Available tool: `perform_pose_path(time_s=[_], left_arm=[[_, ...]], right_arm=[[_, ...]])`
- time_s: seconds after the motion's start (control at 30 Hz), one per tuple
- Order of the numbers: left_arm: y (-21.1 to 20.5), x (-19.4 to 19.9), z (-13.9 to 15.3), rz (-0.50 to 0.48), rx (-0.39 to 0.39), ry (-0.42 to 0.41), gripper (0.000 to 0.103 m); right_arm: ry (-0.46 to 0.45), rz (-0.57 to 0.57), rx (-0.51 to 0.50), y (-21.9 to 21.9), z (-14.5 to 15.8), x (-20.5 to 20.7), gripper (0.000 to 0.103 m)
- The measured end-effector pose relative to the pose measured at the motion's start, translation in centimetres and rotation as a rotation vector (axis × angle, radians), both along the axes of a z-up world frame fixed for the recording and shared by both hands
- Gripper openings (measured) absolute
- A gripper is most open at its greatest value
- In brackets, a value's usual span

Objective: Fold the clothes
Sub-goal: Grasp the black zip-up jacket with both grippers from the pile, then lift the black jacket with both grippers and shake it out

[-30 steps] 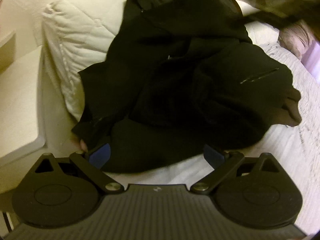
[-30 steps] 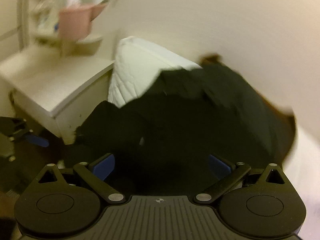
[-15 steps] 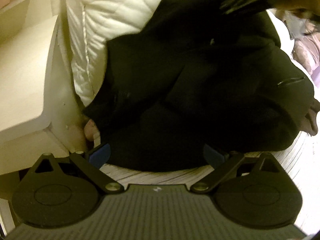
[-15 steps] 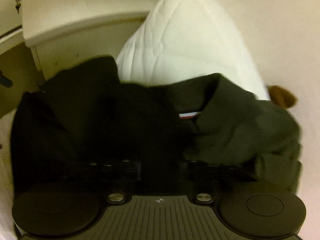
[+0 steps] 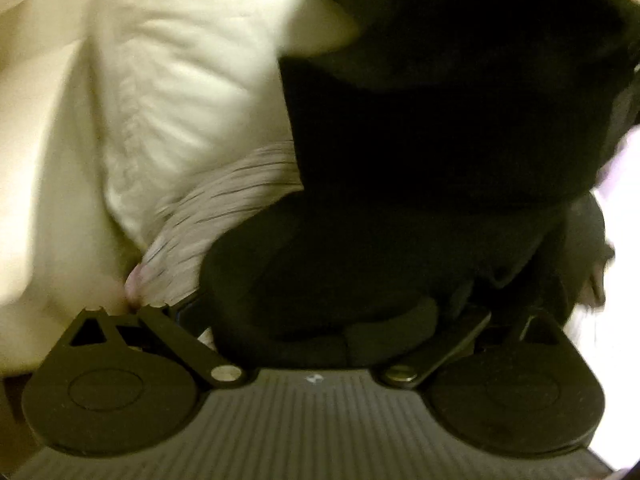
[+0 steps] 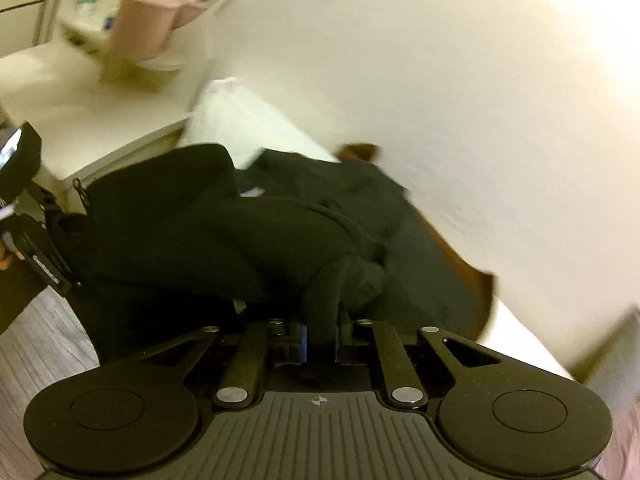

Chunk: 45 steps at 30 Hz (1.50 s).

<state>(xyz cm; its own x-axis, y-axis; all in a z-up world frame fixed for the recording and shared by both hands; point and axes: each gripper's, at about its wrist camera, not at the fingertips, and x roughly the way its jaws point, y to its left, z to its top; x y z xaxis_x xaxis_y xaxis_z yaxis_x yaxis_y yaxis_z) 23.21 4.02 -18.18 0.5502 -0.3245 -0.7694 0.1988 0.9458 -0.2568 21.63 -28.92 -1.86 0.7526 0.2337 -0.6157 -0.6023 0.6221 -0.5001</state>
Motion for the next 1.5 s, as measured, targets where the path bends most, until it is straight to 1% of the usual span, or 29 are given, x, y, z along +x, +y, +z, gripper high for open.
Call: perform_pose_path(time_s=[0.03, 0.07, 0.1, 0.13, 0.23, 0.33, 0.43, 0.57, 0.63, 0.7, 0.73, 0.8, 0.9, 1.0, 1.07, 1.13, 1.17, 1.23, 1.27, 1.33, 1.4, 1.47, 1.5], left_arm=[[-0.8, 0.1, 0.6, -0.046, -0.003, -0.007, 0.068], [-1.6, 0.1, 1.3, -0.089, -0.004, -0.018, 0.058], [-2.3, 0.1, 2.1, -0.132, -0.004, -0.029, 0.044], [-3.0, -0.2, 3.1, -0.169, 0.002, -0.053, 0.034], [-4.9, -1.9, 7.2, -0.268, 0.056, -0.182, 0.02], [-6.4, -4.3, 11.5, -0.359, 0.091, -0.332, 0.013], [-8.4, -7.7, 15.5, -0.471, 0.139, -0.49, 0.012], [-11.7, -12.5, 20.2, -0.586, 0.163, -0.669, 0.011], [-13.8, -15.6, 22.2, -0.636, 0.176, -0.767, 0.011], [-16.3, -18.8, 23.3, -0.679, 0.185, -0.842, 0.011], [-17.5, -20.4, 23.9, -0.7, 0.19, -0.874, 0.011], [-19.6, -23.7, 24.7, -0.743, 0.183, -0.906, 0.011], [-22.5, -28.1, 24.6, -0.817, 0.165, -0.918, 0.012], [-24.7, -32.5, 23.3, -0.912, 0.165, -0.906, 0.012], [-25.8, -35.1, 22.1, -0.994, 0.163, -0.896, 0.012], [-26.2, -35.9, 20.6, -1.073, 0.135, -0.874, 0.012], [-26.4, -36.1, 19.9, -1.11, 0.12, -0.848, 0.012], [-27.0, -36.8, 18.7, -1.185, 0.089, -0.77, 0.014], [-27.4, -36.5, 18.1, -1.221, 0.085, -0.728, 0.015], [-27.8, -35.9, 16.1, -1.305, 0.124, -0.625, 0.023], [-28.2, -36.3, 14.5, -1.364, 0.177, -0.552, 0.024], [-28.2, -36.1, 13.1, -1.406, 0.213, -0.495, 0.026], [-28.4, -34.9, 12.6, -1.421, 0.226, -0.473, 0.027]], right_arm=[[-0.011, -0.034, 0.012, -1.0, 0.5, -0.7, 0.01], [-0.022, -0.069, 0.023, -2.1, 1.0, -1.4, 0.01], [-0.033, -0.103, 0.035, -3.1, 1.5, -2.0, 0.01], [-0.04, -0.137, 0.044, -4.2, 1.7, -2.4, 0.01], [-0.068, -0.26, 0.089, -7.4, 2.6, -3.6, 0.01], [-0.099, -0.396, 0.162, -11.2, 3.7, -5.3, 0.01], [-0.155, -0.497, 0.211, -14.6, 5.6, -7.3, 0.01], [-0.249, -0.591, 0.254, -17.9, 8.2, -12.1, 0.01], [-0.294, -0.64, 0.275, -20.5, 9.8, -15.7, 0.01], [-0.342, -0.684, 0.29, -24.0, 11.6, -20.7, 0.01], [-0.363, -0.702, 0.3, -24.9, 12.7, -22.9, 0.01], [-0.403, -0.739, 0.32, -27.0, 14.3, -27.4, 0.01], [-0.434, -0.806, 0.339, -30.2, 15.0, -33.6, 0.01], [-0.445, -0.886, 0.341, -32.7, 15.0, -38.9, 0.01], [-0.446, -0.942, 0.336, -34.1, 15.0, -42.3, 0.01], [-0.422, -1.004, 0.32, -34.9, 14.5, -44.4, 0.01], [-0.41, -1.033, 0.312, -35.2, 14.3, -45.3, 0.01], [-0.383, -1.094, 0.295, -34.8, 13.4, -47.2, 0.01], [-0.372, -1.123, 0.29, -35.0, 12.6, -47.7, 0.009], [-0.352, -1.177, 0.274, -34.8, 11.2, -48.4, 0.009], [-0.334, -1.228, 0.277, -34.2, 9.8, -48.2, 0.009], [-0.32, -1.264, 0.274, -33.5, 8.5, -47.8, 0.009], [-0.315, -1.274, 0.275, -32.6, 8.4, -47.0, 0.009]])
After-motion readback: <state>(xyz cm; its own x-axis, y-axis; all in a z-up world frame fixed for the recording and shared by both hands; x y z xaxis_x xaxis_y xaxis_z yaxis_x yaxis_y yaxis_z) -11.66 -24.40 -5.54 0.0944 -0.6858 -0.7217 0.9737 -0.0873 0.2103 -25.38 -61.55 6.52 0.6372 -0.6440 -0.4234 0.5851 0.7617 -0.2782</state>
